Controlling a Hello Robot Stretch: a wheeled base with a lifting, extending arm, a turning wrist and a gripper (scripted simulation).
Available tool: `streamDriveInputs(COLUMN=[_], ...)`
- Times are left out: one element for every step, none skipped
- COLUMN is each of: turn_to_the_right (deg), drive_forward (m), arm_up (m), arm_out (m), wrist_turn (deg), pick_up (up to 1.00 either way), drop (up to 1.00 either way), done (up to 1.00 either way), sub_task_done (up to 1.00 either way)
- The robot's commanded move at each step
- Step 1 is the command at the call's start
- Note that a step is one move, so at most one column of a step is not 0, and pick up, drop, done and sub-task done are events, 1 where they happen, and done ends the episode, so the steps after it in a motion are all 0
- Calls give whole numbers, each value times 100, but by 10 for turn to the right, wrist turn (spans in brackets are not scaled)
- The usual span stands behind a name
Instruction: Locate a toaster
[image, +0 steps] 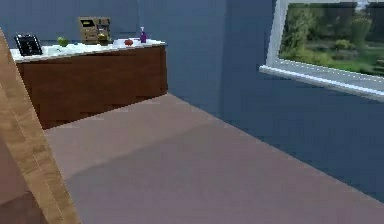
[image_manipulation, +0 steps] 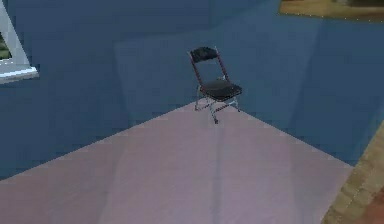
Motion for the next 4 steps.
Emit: streamDriveInputs(turn_to_the_right=[0, -360, 0, -60], drive_forward=[80, 0, 50, 0], arm_up=[0, 0, 0, 0], arm_out=[0, 0, 0, 0], wrist_turn=[0, 0, 0, 0], pick_up=[0, 0, 0, 0], drop=[0, 0, 0, 0], done=[0, 0, 0, 0], sub_task_done=[0, 0, 0, 0])
